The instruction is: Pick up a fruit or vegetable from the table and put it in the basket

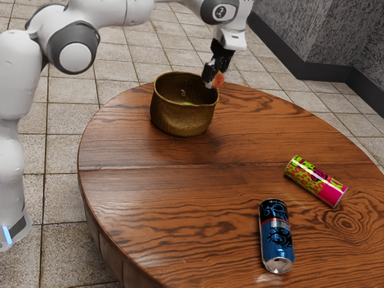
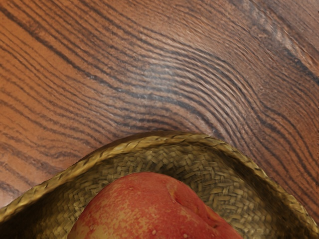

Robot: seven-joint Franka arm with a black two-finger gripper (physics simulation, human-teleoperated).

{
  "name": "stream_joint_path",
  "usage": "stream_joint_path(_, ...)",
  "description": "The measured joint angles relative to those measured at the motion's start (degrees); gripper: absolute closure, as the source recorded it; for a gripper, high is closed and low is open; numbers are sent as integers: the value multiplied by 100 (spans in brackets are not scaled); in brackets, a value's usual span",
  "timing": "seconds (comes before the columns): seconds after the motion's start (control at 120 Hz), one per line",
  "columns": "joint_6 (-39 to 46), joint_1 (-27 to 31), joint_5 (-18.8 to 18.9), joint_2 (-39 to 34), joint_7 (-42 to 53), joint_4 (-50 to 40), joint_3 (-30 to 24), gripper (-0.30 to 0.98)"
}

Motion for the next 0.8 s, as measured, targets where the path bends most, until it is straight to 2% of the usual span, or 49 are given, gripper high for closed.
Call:
stream_joint_path(0.4, -328, 24, 12, 1, 87, -244, 527, 45)
stream_joint_path(0.642, -363, -10, 12, -269, 125, -762, 781, 45)
stream_joint_path(0.733, -388, -9, -4, -212, 169, -754, 765, 26)
stream_joint_path(0.8, -405, 13, -17, -197, 203, -747, 774, 16)
